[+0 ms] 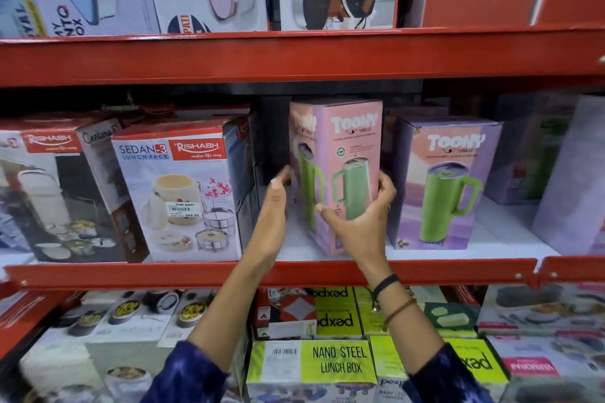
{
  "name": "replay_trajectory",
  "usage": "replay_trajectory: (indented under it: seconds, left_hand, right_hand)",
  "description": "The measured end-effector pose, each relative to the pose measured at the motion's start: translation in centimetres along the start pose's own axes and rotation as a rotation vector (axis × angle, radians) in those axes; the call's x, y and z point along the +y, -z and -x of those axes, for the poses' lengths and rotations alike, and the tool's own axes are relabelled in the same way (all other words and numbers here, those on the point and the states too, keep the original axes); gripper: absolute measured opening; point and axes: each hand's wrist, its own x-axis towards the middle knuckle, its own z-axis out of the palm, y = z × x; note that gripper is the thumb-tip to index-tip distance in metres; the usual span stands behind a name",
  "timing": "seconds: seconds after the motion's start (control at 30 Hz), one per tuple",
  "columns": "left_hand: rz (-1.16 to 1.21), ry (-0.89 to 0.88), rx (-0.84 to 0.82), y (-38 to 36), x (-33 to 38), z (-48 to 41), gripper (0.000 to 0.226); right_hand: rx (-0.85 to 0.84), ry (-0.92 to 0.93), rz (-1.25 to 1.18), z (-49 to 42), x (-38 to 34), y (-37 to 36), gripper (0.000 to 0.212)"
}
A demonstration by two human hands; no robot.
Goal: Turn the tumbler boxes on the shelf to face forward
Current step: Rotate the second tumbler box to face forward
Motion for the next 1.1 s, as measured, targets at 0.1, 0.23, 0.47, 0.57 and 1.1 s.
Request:
replay_trajectory:
  seconds: [0.1,0.23,0.47,0.57,1.1]
  left_hand:
    - [-0.033,0.056,0.052,0.0,0.6,-1.8,0.082]
    - [0.081,0.117,0.071,0.6,0.4,-2.9,0.083]
    - [-0.013,0.086,0.122,-0.8,-0.5,-1.0,0.109]
    - [-0.027,0.1,0.152,-1.0,-0.9,-0.6,0.113]
    - [-0.084,-0.005,0.104,-1.4,-2.1,2.2,0.092]
  right_hand:
    - [-0.182,-0.074,-0.176,-0.9,0.0,1.3,0.099]
    - [-0.31,-0.12,-0.041,-2.2,0.5,2.7,0.092]
    - [-0.389,-0.162,-0.072,-2.3,1.8,3.6,0.068]
    - [-0.421,-0.15,-0.069,-2.2,1.8,3.9,0.071]
    - [-0.106,-0.344,-0.257,0.3,1.2,4.8,0.063]
